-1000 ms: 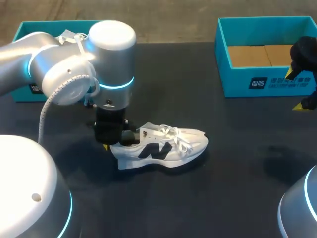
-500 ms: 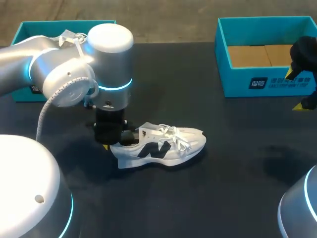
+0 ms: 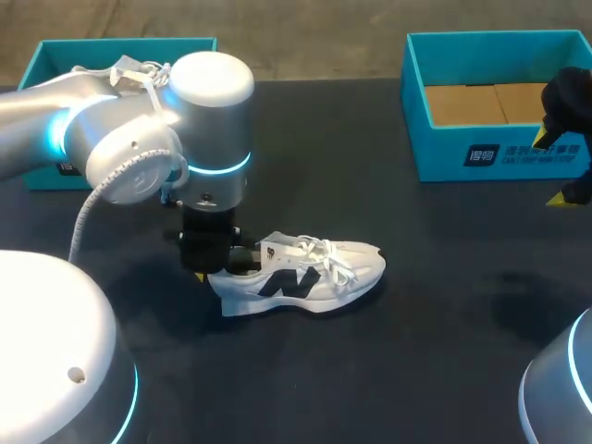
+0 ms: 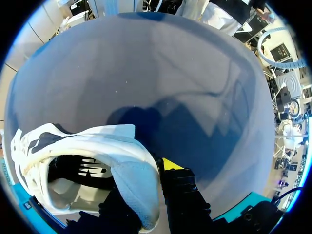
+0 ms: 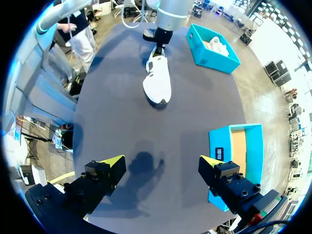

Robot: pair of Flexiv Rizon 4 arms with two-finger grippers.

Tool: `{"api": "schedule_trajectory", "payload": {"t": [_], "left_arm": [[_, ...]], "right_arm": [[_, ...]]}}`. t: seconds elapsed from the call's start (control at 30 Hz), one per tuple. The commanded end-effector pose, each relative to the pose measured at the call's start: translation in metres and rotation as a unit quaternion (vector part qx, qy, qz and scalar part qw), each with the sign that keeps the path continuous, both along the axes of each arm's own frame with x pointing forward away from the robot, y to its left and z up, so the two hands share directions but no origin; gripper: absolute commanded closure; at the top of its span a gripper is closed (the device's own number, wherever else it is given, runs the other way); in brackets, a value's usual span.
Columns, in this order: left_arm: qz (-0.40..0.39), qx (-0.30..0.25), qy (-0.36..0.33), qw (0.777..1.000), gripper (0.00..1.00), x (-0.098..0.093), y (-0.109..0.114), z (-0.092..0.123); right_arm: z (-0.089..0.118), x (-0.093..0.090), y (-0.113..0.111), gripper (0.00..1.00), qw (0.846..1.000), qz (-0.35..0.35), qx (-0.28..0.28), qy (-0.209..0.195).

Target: Take the shoe out of the shoebox, open the shoe tongue, remove and reinsert the insole, then place the shoe into the shoebox

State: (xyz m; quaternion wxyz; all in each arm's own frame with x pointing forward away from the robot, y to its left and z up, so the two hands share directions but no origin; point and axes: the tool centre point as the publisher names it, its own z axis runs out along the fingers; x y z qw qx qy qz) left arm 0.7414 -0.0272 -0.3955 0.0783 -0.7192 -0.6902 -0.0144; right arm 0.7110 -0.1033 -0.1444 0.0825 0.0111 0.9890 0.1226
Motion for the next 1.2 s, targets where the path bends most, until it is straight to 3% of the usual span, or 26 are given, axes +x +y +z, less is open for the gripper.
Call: {"api": "schedule_trajectory", "payload": {"t": [0.03, 0.4, 0.5, 0.63, 0.67, 0.7, 0.77, 1.2], "left_arm": [[0.005, -0.001, 0.002, 1.000, 1.00, 0.006, -0.001, -0.022], [0.011, -0.014, 0.021, 1.000, 1.00, 0.006, 0.001, -0.032], [0.011, -0.018, 0.022, 1.000, 0.73, 0.006, 0.000, -0.031], [0.010, -0.022, 0.022, 0.999, 0.56, 0.004, -0.001, -0.028], [0.009, -0.025, 0.022, 0.999, 0.46, 0.003, -0.002, -0.026], [0.008, -0.030, 0.022, 0.999, 0.21, 0.002, -0.002, -0.024], [0.008, -0.035, 0.021, 0.999, 0.00, 0.001, -0.002, -0.020], [-0.002, -0.082, 0.001, 0.997, 0.00, -0.001, -0.006, 0.022]], "right_arm": [[0.000, 0.002, 0.001, 0.00, 1.000, 0.000, -0.002, 0.002], [0.000, 0.002, 0.001, 0.00, 1.000, 0.000, -0.002, 0.002], [0.000, 0.002, 0.001, 0.00, 1.000, 0.000, -0.002, 0.002], [0.000, 0.002, 0.001, 0.00, 1.000, 0.000, -0.002, 0.002], [0.000, 0.002, 0.001, 0.00, 1.000, 0.000, -0.002, 0.002], [0.000, 0.002, 0.001, 0.00, 1.000, 0.000, -0.002, 0.002], [0.000, 0.002, 0.001, 0.00, 1.000, 0.000, -0.002, 0.002], [0.000, 0.002, 0.001, 0.00, 1.000, 0.000, -0.002, 0.002]]}}
